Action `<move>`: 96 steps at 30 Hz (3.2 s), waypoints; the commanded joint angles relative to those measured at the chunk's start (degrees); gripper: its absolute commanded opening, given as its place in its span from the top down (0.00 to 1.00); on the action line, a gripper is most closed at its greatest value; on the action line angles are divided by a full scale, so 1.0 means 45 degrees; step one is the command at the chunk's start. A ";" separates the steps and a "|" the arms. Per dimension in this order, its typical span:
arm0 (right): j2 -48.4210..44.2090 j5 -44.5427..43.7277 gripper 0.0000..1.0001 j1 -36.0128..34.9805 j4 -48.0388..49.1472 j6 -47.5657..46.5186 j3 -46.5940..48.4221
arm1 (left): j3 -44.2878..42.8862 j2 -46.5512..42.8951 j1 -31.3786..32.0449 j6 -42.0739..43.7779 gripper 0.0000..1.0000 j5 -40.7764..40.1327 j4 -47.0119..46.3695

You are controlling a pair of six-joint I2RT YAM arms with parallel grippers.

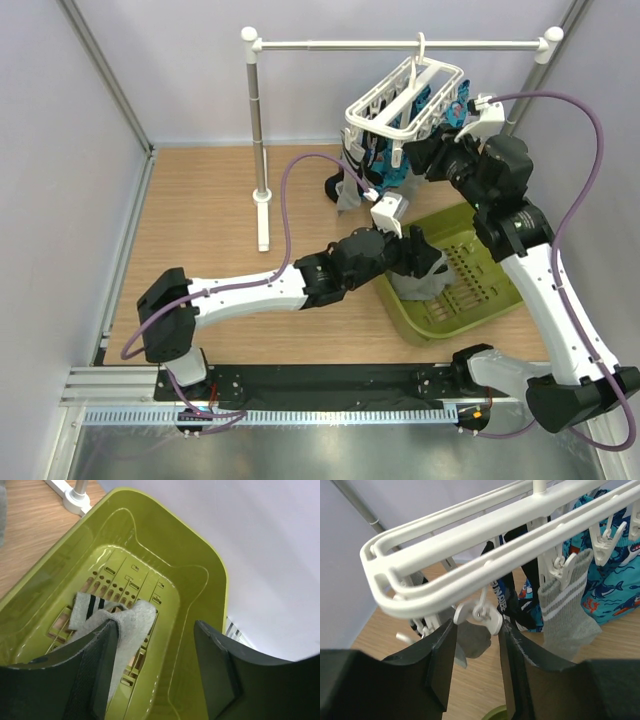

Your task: Remove the socks clipped to the hanger

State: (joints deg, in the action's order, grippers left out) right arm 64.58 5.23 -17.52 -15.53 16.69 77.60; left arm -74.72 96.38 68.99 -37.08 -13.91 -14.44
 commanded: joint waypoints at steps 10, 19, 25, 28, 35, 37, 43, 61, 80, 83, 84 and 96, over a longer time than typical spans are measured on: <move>-0.1341 0.0088 0.39 -0.0052 -0.1471 0.0471 -0.0291 | -0.1246 -0.1614 -0.0293 -0.0333 0.19 0.0705 0.2367; -0.2182 -0.0402 0.34 -0.0052 -0.3167 0.0842 0.0741 | -0.2652 0.0241 -0.0312 -0.0568 0.27 0.1978 0.2250; -0.2455 -0.0850 0.06 -0.0052 -0.5121 0.0998 0.2264 | -0.4760 0.1920 -0.0292 -0.0549 0.30 0.1276 0.5060; -0.2844 -0.1104 0.00 -0.0052 -0.5416 0.1077 0.2500 | -0.6808 0.3227 -0.0079 -0.0160 0.30 0.0653 0.7031; -0.2749 -0.2081 0.00 -0.0052 -0.6001 0.0804 0.3028 | -0.9338 0.4718 0.0215 0.0213 0.33 -0.0560 1.0244; -0.2632 -0.2295 0.00 -0.0052 -0.6080 0.0706 0.3164 | -0.7815 0.3839 0.0215 0.0096 0.30 -0.0580 0.9036; -0.1890 -0.3504 0.00 -0.0052 -0.6315 0.0257 0.3284 | -0.5335 0.1986 -0.0310 0.0077 0.26 0.0511 0.6982; -0.0112 0.2351 0.10 0.3287 0.0141 0.0628 -0.0365 | -0.2634 -0.1126 -0.2733 0.1636 0.24 0.0748 0.3682; -0.1770 -0.0948 0.25 0.3405 -0.2368 0.1836 -0.0838 | -0.1911 0.2017 -0.3651 0.4685 0.27 0.1392 -0.2006; -0.2766 -0.0812 0.25 0.3405 -0.2622 0.2188 -0.0937 | -0.1912 0.2371 -0.3749 0.4666 0.28 0.1451 -0.2435; -0.2962 -0.0618 0.26 0.3385 -0.2759 0.2248 -0.0859 | -0.1834 0.2526 -0.3827 0.4666 0.29 0.1586 -0.2726; -0.3511 -0.0947 0.25 0.3151 -0.3503 0.2717 0.1269 | 0.0491 0.2372 -0.4647 0.2755 0.33 0.3891 -0.6346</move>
State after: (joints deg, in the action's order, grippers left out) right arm 48.75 2.74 -3.05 -30.85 27.40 80.16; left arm -73.23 108.77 48.56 -21.28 0.62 -35.77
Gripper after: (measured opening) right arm 0.748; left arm 0.677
